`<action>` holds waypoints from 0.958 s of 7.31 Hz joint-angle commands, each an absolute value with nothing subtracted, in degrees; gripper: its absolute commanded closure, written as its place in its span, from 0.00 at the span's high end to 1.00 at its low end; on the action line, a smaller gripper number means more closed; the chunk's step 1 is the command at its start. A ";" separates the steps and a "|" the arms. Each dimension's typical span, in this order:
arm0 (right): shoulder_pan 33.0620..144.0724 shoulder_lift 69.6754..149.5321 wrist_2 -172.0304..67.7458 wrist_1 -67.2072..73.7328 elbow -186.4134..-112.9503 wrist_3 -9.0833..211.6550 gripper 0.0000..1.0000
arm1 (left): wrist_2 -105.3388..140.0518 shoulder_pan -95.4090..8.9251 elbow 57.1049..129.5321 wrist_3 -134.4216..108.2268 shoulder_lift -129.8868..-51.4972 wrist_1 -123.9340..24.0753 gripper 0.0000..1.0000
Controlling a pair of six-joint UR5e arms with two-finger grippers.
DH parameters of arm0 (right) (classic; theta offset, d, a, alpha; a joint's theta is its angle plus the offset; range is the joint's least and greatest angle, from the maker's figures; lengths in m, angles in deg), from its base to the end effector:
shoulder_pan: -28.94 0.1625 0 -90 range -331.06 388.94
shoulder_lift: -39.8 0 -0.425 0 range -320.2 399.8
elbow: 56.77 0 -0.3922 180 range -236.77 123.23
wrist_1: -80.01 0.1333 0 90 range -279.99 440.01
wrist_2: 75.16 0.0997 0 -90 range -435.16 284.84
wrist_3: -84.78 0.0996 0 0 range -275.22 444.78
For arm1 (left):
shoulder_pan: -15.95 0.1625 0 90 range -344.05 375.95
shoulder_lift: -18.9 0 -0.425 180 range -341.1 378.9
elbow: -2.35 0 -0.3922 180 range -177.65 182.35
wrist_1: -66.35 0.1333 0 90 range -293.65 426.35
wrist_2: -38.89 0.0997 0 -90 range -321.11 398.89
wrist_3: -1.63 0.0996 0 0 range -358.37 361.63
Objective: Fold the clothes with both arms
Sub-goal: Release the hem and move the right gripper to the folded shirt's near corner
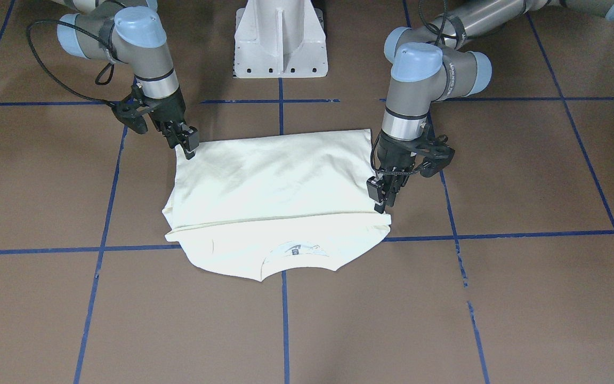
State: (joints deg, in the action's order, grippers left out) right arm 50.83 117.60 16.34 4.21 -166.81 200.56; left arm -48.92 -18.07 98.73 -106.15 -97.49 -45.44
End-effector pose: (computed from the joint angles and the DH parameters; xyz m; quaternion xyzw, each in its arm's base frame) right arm -0.4731 -0.3309 0.3650 -0.0254 -0.3936 0.3666 0.8426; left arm 0.4683 -0.4815 0.3074 0.0815 0.4513 -0.3960 0.7955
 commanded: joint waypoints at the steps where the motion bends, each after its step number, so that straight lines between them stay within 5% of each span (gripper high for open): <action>1: 50.21 117.67 16.15 4.16 -167.16 200.71 0.60 | -48.91 -18.06 98.68 -106.21 -97.55 -45.45 0.42; 2: 50.21 117.67 16.07 4.16 -167.25 201.23 0.14 | -48.91 -18.06 98.59 -106.30 -97.55 -45.45 0.42; 3: 50.21 118.10 15.89 4.25 -167.43 201.24 0.00 | -48.91 -17.97 98.50 -106.30 -97.55 -45.45 0.43; 7: 43.74 123.52 15.80 3.90 -178.26 203.24 0.00 | -49.00 -17.97 99.29 -106.38 -98.34 -45.53 0.43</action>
State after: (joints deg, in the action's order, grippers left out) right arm 47.30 120.36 15.87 4.06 -172.41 201.78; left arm -48.93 -17.98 98.74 -106.37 -97.94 -45.53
